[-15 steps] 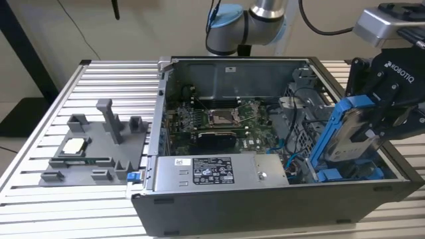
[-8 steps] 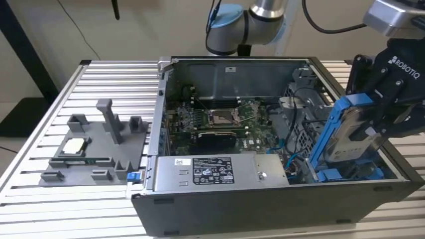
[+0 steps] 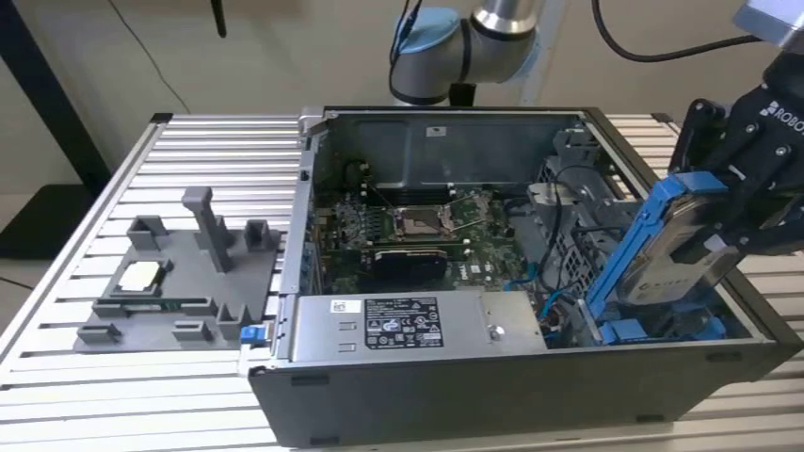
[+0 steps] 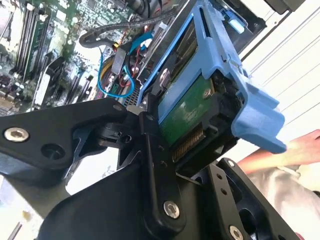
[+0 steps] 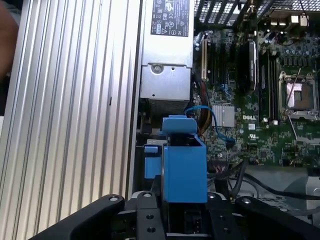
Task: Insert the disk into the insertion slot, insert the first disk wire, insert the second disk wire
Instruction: 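Insert the disk into the insertion slot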
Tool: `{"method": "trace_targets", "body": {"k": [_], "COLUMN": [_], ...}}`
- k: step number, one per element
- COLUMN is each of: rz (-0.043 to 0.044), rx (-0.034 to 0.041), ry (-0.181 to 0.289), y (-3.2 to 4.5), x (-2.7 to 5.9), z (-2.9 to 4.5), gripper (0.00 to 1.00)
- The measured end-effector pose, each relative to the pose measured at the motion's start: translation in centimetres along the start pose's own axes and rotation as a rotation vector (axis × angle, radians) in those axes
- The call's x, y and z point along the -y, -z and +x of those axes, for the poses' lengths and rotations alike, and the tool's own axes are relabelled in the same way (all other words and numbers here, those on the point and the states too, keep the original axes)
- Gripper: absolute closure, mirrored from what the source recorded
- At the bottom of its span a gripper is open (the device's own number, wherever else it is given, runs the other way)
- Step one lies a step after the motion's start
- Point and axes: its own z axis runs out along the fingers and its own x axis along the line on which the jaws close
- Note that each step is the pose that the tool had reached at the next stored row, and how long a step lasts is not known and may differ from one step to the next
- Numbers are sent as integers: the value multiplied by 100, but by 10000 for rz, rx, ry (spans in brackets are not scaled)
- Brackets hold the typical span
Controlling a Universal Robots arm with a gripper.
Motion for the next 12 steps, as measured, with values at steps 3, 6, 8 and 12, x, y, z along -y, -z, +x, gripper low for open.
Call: {"method": "trace_targets", "body": {"k": [3, 6, 8, 12], "rz": [-119, -206, -266, -307], "rx": [35, 60, 78, 147], "ry": [7, -43, -95, -89], "y": [12, -5, -19, -43], "x": [82, 96, 99, 115], "z": [3, -1, -7, -9], "gripper": [67, 67, 67, 67]}}
